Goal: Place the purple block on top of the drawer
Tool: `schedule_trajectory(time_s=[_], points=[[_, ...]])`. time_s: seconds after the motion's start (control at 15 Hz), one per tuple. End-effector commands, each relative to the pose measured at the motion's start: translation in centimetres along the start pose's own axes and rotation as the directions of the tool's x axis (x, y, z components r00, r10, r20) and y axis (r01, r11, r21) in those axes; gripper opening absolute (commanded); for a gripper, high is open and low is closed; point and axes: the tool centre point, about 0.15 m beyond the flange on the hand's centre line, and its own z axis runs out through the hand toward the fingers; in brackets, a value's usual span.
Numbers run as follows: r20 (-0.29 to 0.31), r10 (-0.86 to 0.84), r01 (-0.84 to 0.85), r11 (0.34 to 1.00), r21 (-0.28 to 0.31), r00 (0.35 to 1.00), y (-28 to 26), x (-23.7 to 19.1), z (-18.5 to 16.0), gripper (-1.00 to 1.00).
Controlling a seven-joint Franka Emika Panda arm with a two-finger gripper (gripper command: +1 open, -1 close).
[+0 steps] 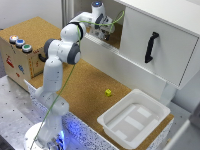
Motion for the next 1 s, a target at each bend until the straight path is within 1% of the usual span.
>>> schedule_trajectory(time_s=[0.0,0.07,0.27,0.47,0.67,0.8,0.93], points=[[-0.028,-0.059,0.060,0.997,0.053,0.998,-2.4,-7.1,-6.0,-1.00],[-0.019,-0.080,0.081,0.995,0.061,0.997,-3.2,-8.6,-6.3,-1.00],[0.024,-0.169,0.166,0.980,0.112,0.985,-6.4,-13.2,-7.3,-1.00],[0.057,-0.280,0.266,0.947,0.181,0.958,-10.7,-17.6,-8.7,-1.00],[0.065,-0.420,0.391,0.883,0.260,0.905,-16.2,-21.6,-10.2,-1.00],[0.061,-0.497,0.458,0.837,0.300,0.866,-19.3,-23.2,-10.8,-1.00],[0.042,-0.573,0.527,0.778,0.341,0.818,-22.7,-24.4,-11.1,-1.00]])
